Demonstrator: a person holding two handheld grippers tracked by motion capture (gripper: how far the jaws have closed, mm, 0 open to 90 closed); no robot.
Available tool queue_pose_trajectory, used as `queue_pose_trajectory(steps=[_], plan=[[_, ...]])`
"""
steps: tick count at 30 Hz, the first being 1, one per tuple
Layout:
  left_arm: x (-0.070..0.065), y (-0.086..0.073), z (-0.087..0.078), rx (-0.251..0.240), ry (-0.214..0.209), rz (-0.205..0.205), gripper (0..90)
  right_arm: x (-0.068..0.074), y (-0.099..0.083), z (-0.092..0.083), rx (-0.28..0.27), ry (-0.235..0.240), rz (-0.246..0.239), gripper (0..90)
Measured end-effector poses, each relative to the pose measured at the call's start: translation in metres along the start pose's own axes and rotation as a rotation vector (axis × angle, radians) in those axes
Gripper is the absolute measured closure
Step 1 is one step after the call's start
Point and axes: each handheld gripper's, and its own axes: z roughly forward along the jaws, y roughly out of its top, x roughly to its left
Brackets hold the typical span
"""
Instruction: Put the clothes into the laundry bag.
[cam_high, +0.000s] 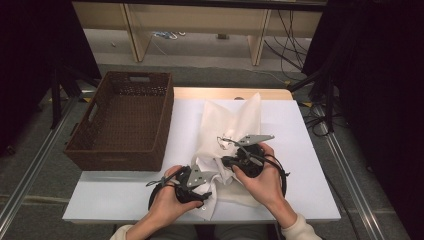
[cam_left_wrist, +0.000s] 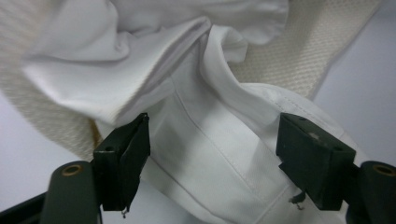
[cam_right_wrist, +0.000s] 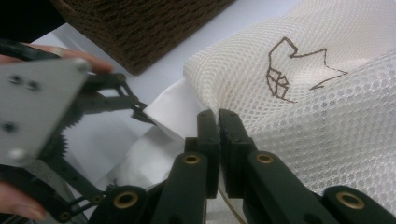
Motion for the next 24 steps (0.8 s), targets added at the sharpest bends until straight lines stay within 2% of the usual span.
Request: queue_pose_trajectory(steps=[2,7,8,10,12,13,14,15,18,19,20,21,23,24], plan=[[0.0,0.0,0.007,0.012,0.0,-0.008,27.1,-0.001,0.0,0.001,-0.004,0.003,-0.018,88.7],[0.001,0.001,0.012,0.021,-0.009,-0.024,27.5,0.0,0.0,0.001,0.006,0.002,-0.003,88.7],[0.001,0.001,0.013,0.027,-0.016,-0.024,27.2,-0.001,0.0,0.001,-0.001,0.008,-0.024,88.7],[0.002,0.001,0.016,0.026,-0.011,-0.034,27.3,0.002,-0.001,0.003,-0.021,0.001,-0.004,88.7],[0.003,0.0,0.018,0.031,-0.02,-0.045,28.5,0.002,-0.001,0.002,0.007,0.007,-0.005,88.7],[0.003,0.0,0.019,0.022,-0.025,-0.069,30.9,0.002,-0.001,0.002,0.009,0.008,-0.004,88.7],[0.005,0.0,0.019,0.03,-0.042,-0.067,33.2,0.003,-0.001,0.002,0.015,0.008,0.005,88.7],[0.006,0.0,0.02,0.024,-0.055,-0.086,38.4,0.002,-0.001,0.002,0.01,0.011,-0.002,88.7],[0.008,0.001,0.021,0.024,-0.075,-0.104,47.3,0.003,-0.001,0.002,0.017,0.006,0.005,88.7],[0.009,0.002,0.022,0.023,-0.075,-0.107,50.9,0.003,-0.001,0.003,0.013,0.008,0.004,88.7],[0.01,0.002,0.022,0.033,-0.073,-0.102,54.0,0.001,0.0,0.003,0.005,0.011,-0.03,88.7],[0.009,0.003,0.022,0.034,-0.07,-0.11,56.8,0.0,0.0,0.004,0.0,0.019,-0.042,88.7],[0.011,0.006,0.023,0.049,-0.076,-0.113,63.2,0.001,-0.001,0.006,-0.017,0.015,-0.034,88.7],[0.011,0.006,0.024,0.034,-0.071,-0.126,66.6,0.002,-0.001,0.006,-0.019,0.013,-0.033,88.7]])
